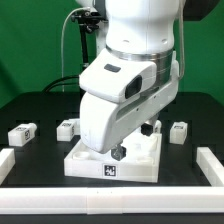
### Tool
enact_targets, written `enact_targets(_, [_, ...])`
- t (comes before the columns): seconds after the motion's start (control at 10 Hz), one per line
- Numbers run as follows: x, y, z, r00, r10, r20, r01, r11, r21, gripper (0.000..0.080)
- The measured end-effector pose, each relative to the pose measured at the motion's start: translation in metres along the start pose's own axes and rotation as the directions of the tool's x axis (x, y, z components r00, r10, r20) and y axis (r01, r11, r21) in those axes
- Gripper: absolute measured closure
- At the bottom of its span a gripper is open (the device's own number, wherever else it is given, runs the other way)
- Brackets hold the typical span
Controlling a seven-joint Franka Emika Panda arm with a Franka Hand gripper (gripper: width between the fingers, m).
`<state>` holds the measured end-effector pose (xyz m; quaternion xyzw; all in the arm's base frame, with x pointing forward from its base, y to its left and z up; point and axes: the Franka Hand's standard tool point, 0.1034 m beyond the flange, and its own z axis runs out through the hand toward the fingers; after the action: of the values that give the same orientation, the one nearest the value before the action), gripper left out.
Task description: Assemble one leg
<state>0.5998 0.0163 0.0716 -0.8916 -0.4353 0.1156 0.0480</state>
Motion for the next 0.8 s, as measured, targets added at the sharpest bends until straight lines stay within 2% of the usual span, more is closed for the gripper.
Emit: enact_targets(0.8, [-0.0003, -0.0004, 0.0007, 1.000, 0.000, 0.001, 0.000, 1.000, 0.001, 0.0150])
